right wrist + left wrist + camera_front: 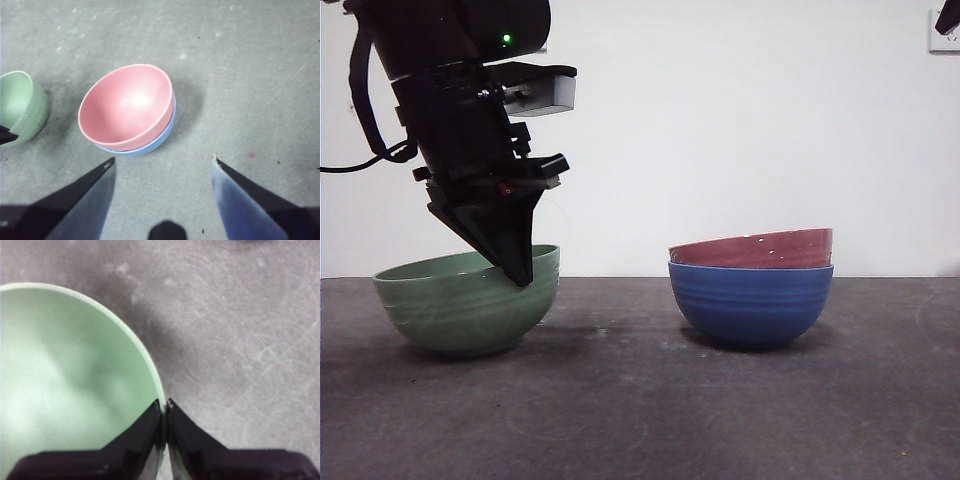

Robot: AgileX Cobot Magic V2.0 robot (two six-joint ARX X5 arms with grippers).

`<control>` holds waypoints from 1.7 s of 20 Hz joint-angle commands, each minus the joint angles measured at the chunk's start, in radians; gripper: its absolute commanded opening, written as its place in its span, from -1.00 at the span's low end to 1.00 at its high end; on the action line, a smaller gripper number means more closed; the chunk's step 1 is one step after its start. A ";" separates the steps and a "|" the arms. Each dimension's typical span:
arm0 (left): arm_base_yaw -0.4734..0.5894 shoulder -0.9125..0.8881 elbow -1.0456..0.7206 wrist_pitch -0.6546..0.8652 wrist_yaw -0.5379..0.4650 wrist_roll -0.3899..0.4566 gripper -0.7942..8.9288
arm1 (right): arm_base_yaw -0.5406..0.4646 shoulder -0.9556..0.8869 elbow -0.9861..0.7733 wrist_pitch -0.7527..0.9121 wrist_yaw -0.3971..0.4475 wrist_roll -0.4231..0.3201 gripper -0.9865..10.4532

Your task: Pick up the green bowl on the top,put the green bowl on the left,pick up the red bowl in the middle,put the red bowl on the right

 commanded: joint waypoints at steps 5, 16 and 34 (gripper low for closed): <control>0.003 -0.007 -0.003 -0.027 -0.005 -0.012 -0.12 | 0.003 0.003 0.001 0.035 -0.088 0.002 -0.28; 0.082 -0.531 0.064 -0.184 0.098 -0.074 -0.12 | 0.325 0.366 0.256 -0.104 0.004 -0.172 -0.28; 0.159 -0.937 0.065 -0.319 0.095 -0.096 -0.13 | 0.478 0.859 0.347 -0.045 0.229 -0.388 -0.48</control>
